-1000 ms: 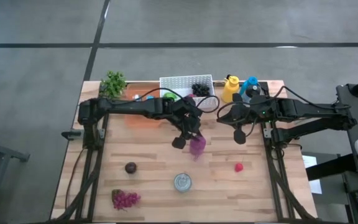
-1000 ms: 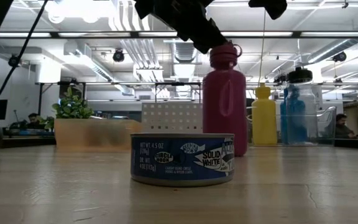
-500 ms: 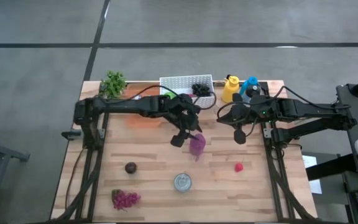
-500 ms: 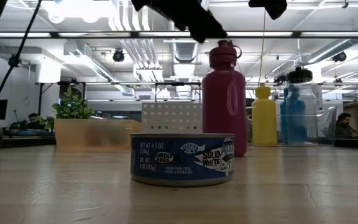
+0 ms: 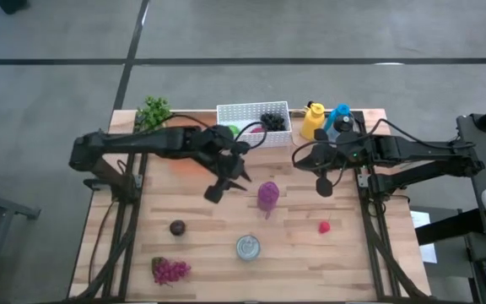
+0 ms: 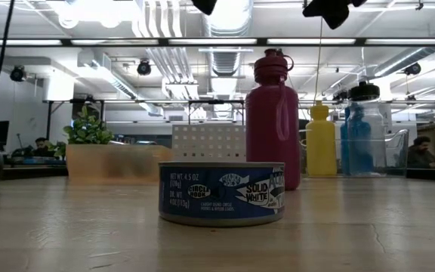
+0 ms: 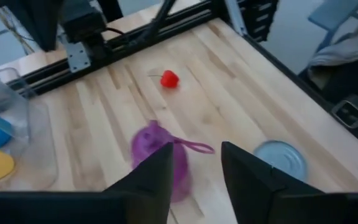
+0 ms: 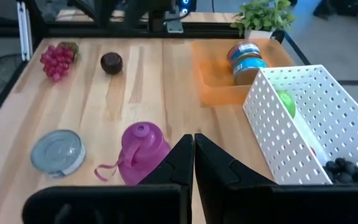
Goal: Pick & Place Food Item
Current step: Put the purple water bottle into the transparent bin
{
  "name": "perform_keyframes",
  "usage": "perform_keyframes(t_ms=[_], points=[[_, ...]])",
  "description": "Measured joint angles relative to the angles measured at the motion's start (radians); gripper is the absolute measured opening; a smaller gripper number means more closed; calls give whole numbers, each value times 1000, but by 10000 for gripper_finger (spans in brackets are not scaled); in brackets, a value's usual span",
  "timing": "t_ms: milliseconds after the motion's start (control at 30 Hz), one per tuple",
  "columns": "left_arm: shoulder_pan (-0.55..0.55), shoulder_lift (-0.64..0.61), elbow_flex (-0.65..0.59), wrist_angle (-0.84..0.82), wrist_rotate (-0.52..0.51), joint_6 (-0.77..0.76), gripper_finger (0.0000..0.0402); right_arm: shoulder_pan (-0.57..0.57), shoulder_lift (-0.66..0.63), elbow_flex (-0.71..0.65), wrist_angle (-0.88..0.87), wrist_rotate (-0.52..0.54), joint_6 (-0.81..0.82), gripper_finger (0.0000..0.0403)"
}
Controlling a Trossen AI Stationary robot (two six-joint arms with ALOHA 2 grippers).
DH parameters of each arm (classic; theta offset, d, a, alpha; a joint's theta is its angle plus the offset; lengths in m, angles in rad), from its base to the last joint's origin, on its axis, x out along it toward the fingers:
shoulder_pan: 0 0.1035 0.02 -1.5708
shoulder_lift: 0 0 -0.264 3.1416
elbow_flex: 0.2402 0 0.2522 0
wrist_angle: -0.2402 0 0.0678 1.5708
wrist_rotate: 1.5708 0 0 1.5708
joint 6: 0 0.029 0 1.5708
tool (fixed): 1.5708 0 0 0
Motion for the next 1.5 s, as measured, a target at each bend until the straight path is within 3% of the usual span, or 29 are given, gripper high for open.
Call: perform_keyframes(t_ms=[133,367,633,900,1033,1300,1500], points=[[-44,-82,-83,4,-21,0,110,2,0,-19,1,-15,-43,8],[-128,-221,-269,125,-133,-11,83,2,5,-67,68,-172,-84,8],[-144,-345,-457,286,-141,-34,79,2,62,-69,109,-179,-93,9],[-144,-385,-509,331,-141,-53,78,2,138,-69,152,-178,-112,11],[-144,-386,-509,332,-141,-53,78,2,152,-68,166,-178,-114,34],[-144,-387,-509,331,-141,-46,78,2,155,-68,229,-172,-111,116],[-144,-386,-509,331,-141,-46,78,2,232,-68,290,-172,-110,153]])
